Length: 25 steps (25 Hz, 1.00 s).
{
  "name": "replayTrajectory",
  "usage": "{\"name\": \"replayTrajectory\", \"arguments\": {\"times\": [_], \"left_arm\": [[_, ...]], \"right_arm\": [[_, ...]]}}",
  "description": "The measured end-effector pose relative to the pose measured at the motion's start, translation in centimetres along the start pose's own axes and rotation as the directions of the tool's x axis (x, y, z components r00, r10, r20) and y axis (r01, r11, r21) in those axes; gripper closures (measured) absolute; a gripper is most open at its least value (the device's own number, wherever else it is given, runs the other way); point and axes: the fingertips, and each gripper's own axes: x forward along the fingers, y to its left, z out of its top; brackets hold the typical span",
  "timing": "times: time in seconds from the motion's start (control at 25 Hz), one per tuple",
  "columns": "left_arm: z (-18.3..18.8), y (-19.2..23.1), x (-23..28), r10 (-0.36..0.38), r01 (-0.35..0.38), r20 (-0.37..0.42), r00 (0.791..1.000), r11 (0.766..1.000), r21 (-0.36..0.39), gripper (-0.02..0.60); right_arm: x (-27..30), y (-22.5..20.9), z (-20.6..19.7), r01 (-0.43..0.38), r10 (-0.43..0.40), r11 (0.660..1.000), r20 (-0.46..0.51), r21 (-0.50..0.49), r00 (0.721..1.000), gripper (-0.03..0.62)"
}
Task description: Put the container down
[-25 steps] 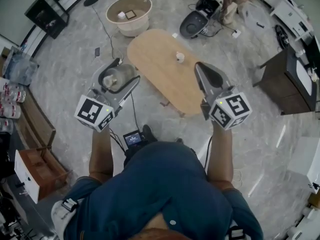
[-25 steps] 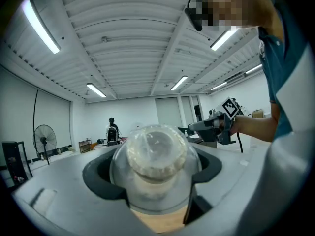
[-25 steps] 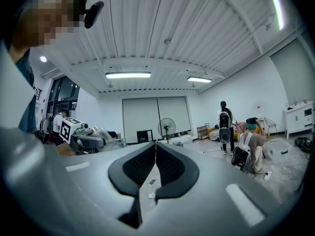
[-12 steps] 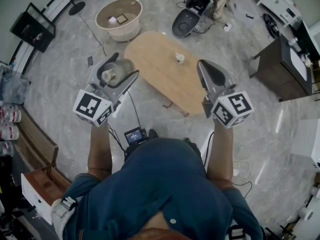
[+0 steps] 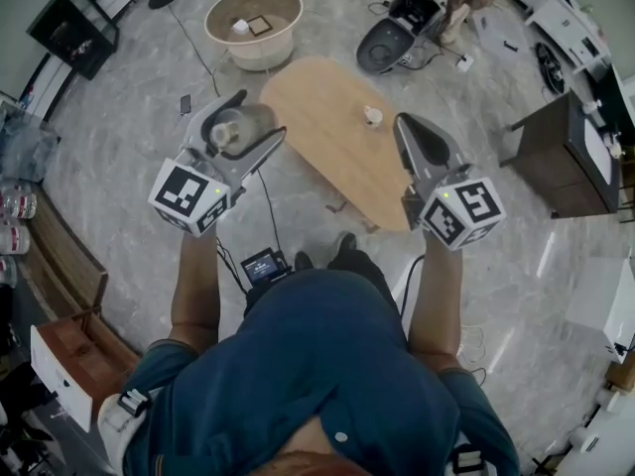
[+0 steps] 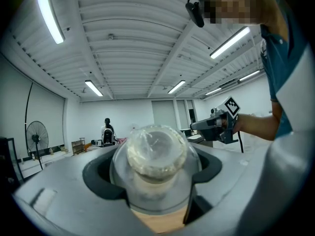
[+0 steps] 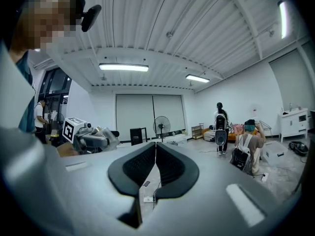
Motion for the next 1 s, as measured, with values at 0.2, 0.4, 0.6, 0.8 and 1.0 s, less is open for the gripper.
{"name": "replayTrajectory", "arguments": {"times": [0.2,0.4,0.6,0.8,1.0], "left_arm": [[-1.0,1.9,0.3,0.042,-0.043,-0.023,0.999,0.999,-0.015,0.241],[-1.6,4.8,0.9,0.087,-0.088,-0.046,0.995,0.995,-0.038,0.241],[-2.6,7.8,2.6,0.129,-0.133,-0.068,0.989,0.99,-0.047,0.241],[-4.9,10.2,5.7,0.132,-0.14,-0.093,0.987,0.986,-0.086,0.241],[-7.3,12.0,9.1,0.124,-0.136,-0.109,0.986,0.984,-0.11,0.241]], "right_arm": [[2.9,-0.9,-0.3,-0.046,0.046,0.999,-0.006,0.012,0.999,0.583],[7.6,-2.3,0.6,-0.105,0.104,0.994,0.003,0.019,0.995,0.583],[11.7,-4.2,0.4,-0.161,0.161,0.987,-0.014,0.026,0.987,0.583],[14.8,-7.0,-0.9,-0.18,0.182,0.983,-0.047,0.045,0.982,0.583],[16.4,-10.1,-2.6,-0.166,0.172,0.983,-0.087,0.077,0.981,0.583]]}}
